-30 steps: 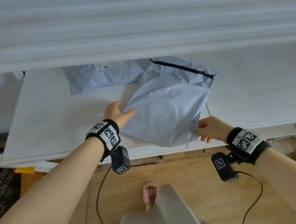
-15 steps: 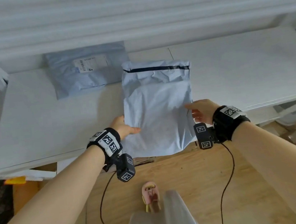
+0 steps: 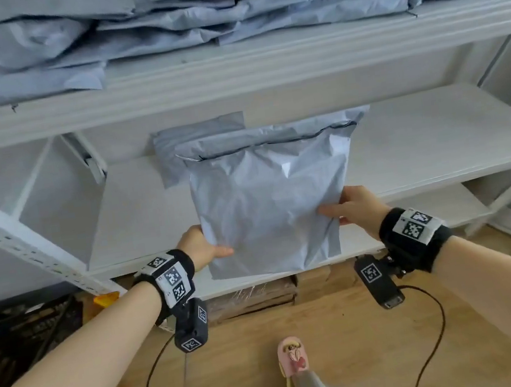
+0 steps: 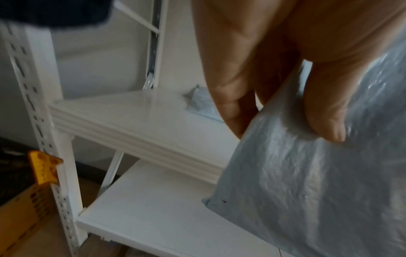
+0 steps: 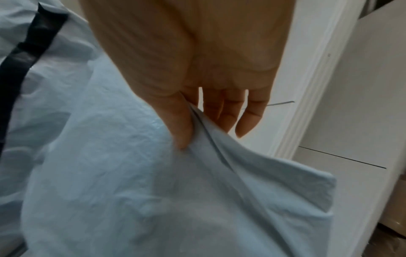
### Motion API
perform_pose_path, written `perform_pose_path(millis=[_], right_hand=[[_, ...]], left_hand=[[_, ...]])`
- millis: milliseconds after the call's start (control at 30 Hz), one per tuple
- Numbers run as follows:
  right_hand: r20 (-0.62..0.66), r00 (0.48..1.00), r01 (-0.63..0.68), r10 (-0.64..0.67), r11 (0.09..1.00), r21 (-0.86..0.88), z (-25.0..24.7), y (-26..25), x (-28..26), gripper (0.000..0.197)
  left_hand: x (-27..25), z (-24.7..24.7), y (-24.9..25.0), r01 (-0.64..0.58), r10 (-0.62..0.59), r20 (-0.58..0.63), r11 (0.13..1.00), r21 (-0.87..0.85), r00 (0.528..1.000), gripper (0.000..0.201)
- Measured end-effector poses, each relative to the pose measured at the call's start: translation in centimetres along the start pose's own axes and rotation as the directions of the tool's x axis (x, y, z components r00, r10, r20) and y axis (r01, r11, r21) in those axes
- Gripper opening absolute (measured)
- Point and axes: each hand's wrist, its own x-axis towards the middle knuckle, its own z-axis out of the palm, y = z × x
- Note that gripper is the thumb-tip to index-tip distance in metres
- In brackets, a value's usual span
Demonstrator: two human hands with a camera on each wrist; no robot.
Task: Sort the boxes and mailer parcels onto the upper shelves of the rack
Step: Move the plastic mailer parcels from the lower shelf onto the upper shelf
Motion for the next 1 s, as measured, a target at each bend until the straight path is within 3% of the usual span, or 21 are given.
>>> perform_pose_path(millis=[133, 300, 500, 667, 767, 867, 933, 1000], right_hand=[[-0.023, 0.992, 0.124, -0.125, 0.991, -0.043, 0.4, -3.3, -5.5, 0.025], [-0.065, 0.96, 0.262, -0.272, 0.956, -0.132, -0.1, -8.5, -10.8, 0.026], [-0.118, 0.883, 0.397, -0.454, 0.857, -0.327, -1.7, -16.2, -14.2, 0.025], [-0.085, 0.851, 0.466, -0.518, 0.82, -0.332, -2.9, -20.9, -15.2, 0.02], [-0.065, 0.854, 0.472, -0.515, 0.823, -0.317, -3.0, -22.5, -15.0, 0.038], [-0.066, 0.839, 0.5, -0.54, 0.814, -0.295, -2.7, -24.1, -14.2, 0.071], [-0.099, 0.815, 0.521, -0.57, 0.798, -0.302, -2.6, -25.4, -13.5, 0.091], [-0.127, 0.788, 0.539, -0.603, 0.775, -0.331, -2.7, -27.0, -12.7, 0.092]], left_hand=[[-4.9, -3.0, 1.5, -0.08, 0.084, -0.05, 0.994, 0.074, 0.995, 0.052], [-9.2, -7.4, 4.9, -0.251, 0.262, -0.138, 0.964, 0.092, 0.955, 0.034], [-12.9, -12.4, 9.9, -0.412, 0.415, -0.223, 0.909, 0.064, 0.882, 0.022], [-14.9, -16.0, 13.0, -0.479, 0.454, -0.268, 0.877, -0.033, 0.85, 0.019], [-15.2, -18.1, 14.5, -0.484, 0.434, -0.285, 0.865, -0.132, 0.855, 0.02], [-15.3, -20.1, 15.9, -0.47, 0.398, -0.277, 0.838, -0.278, 0.874, 0.026], [-15.2, -21.3, 16.8, -0.483, 0.405, -0.278, 0.813, -0.327, 0.871, 0.042], [-14.9, -22.5, 17.7, -0.524, 0.449, -0.283, 0.795, -0.306, 0.847, 0.066]])
